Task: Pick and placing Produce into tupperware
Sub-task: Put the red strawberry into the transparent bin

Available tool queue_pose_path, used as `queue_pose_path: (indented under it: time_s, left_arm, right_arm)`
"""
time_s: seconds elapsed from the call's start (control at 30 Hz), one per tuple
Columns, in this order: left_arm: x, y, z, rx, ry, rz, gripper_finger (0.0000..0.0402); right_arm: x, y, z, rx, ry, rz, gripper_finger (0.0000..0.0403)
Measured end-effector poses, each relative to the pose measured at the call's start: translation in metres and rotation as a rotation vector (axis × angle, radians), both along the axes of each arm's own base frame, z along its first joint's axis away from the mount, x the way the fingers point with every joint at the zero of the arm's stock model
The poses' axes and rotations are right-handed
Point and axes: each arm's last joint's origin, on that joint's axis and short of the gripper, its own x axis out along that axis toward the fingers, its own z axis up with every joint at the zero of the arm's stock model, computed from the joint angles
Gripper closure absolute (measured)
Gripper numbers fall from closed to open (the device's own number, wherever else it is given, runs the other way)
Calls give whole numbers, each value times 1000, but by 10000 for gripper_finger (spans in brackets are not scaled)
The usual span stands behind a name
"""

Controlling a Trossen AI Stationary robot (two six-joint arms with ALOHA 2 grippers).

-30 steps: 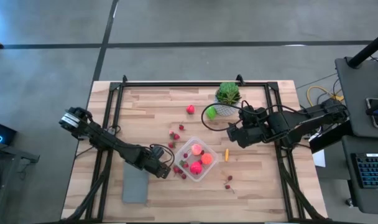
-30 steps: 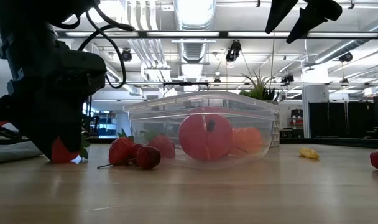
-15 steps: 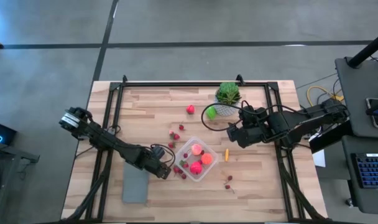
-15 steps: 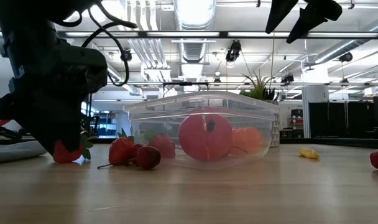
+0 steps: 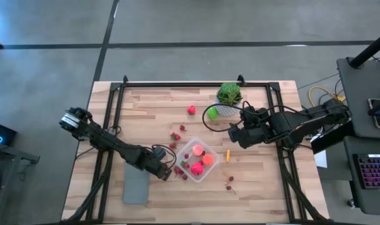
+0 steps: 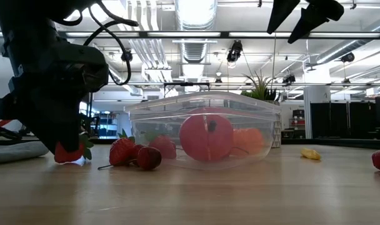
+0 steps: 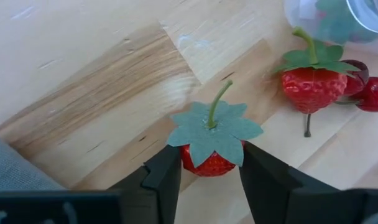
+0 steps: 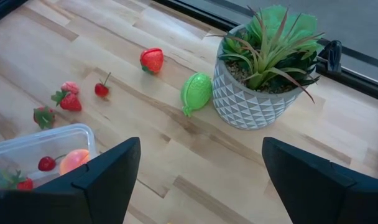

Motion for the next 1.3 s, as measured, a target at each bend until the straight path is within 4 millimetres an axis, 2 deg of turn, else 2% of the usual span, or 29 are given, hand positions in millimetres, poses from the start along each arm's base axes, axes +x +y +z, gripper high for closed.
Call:
queue_pose_path:
  time_s: [0.27,0.53,0.67,0.77,0.93,1.07,1.3]
  left_arm:
    - [-2,3,16,43,-81,-63,268]
    - [3,7,64,252,-439,-191,267]
    - [9,13,78,422,-560,-289,267]
    - [18,22,79,481,-599,-317,267]
    - [39,36,72,449,-647,-317,267]
    - [48,36,66,429,-627,-333,260]
    - [51,34,59,345,-608,-310,192]
  right_arm:
    - [0,0,0,0,0,0,76]
    - [0,0,0,0,1,0,76]
    - [0,0,0,0,1,0,76]
    - [0,0,0,0,1,0,76]
    - [0,0,0,-1,3,0,76]
    - [0,0,-1,3,4,-2,76]
    - [-1,0,-1,15,13,3,76]
